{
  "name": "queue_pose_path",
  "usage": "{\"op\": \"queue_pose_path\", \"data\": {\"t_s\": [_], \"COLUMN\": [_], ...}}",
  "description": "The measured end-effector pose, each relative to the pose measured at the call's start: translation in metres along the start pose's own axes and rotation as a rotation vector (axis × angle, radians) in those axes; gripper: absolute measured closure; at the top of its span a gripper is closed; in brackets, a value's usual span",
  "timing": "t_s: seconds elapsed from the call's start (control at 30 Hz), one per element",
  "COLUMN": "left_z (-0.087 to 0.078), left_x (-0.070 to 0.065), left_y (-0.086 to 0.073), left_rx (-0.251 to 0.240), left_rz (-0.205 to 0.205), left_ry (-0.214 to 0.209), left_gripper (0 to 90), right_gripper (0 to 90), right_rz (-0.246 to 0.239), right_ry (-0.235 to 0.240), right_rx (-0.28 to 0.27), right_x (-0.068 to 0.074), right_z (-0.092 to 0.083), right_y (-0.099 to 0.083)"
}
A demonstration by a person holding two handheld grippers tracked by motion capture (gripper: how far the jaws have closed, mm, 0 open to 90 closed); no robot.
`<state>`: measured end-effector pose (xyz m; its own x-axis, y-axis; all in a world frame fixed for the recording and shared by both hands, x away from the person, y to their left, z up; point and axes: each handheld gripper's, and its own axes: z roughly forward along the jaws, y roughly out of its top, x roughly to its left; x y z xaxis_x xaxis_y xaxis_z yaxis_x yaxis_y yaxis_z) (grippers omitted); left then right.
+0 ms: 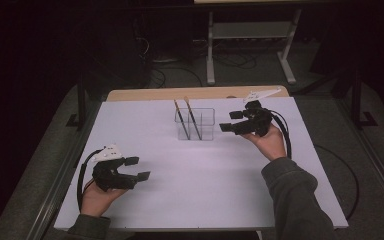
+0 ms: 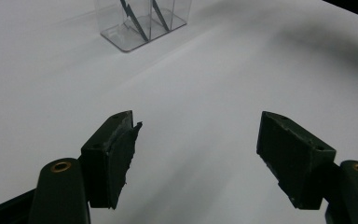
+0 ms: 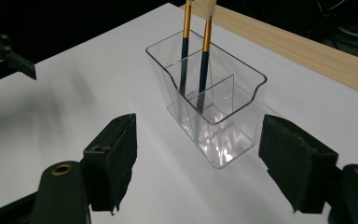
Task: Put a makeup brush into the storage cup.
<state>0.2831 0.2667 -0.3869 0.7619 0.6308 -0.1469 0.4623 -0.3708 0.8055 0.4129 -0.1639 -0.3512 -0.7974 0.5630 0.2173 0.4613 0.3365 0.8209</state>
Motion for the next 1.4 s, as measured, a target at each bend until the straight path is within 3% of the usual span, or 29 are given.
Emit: {"op": "queue_pose_path", "data": {"t_s": [0.37,1.03,1.4], "left_z": [0.000,0.001,0.000], "left_x": [0.001,0.001,0.002], "left_y": [-0.001,-0.001,-0.002], "left_rx": [-0.011,0.010,0.007], "left_rz": [-0.015,0.005,-0.003], "left_ry": [0.010,0.000,0.008], "left_gripper": [26.8,26.8,26.8], "right_gripper": [26.2,25.8,25.4], "right_rz": [-0.007,0.012,0.021], "right_ry": [-0.004,-0.006,-0.018], "right_rx": [-0.007,-0.039,-0.043], "right_x": [0.005,0.010,0.011], "right_z": [-0.008,-0.028,-0.036], "right_y": [-0.010,-0.034,-0.045]}}
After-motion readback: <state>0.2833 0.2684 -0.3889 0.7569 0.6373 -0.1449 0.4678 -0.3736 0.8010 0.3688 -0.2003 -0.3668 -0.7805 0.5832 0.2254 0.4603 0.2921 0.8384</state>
